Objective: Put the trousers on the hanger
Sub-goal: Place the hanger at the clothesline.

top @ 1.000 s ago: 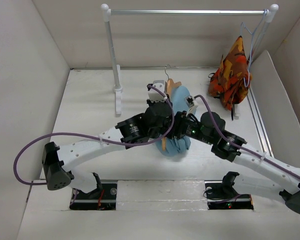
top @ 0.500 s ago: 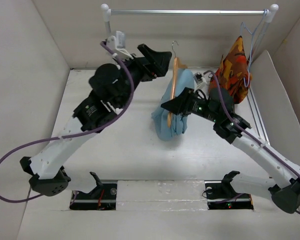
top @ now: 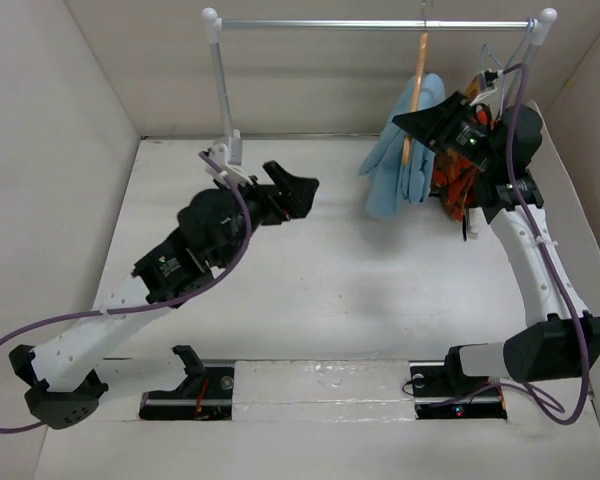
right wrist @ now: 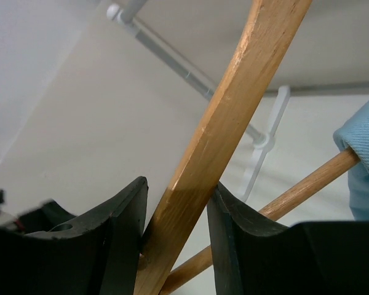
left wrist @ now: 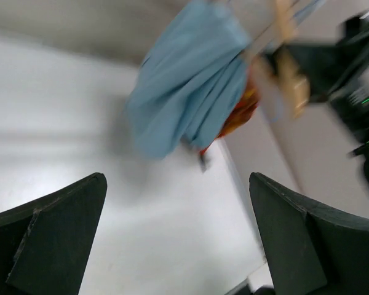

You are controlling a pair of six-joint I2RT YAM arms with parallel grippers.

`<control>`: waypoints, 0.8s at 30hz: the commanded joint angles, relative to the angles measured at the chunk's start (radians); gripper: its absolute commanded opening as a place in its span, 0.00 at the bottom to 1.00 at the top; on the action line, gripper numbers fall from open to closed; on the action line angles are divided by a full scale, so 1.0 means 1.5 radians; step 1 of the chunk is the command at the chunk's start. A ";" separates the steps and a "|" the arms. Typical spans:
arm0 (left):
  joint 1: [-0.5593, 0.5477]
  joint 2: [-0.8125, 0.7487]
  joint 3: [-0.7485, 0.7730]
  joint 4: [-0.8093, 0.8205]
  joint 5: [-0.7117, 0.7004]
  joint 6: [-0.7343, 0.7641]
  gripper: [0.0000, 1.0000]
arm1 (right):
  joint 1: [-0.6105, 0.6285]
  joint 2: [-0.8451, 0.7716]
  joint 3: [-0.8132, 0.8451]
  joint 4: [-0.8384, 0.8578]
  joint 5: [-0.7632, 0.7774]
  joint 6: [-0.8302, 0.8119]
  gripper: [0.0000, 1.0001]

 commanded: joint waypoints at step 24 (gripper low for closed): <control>-0.001 -0.130 -0.313 -0.096 -0.017 -0.152 0.99 | -0.208 -0.006 -0.117 0.326 -0.137 0.023 0.00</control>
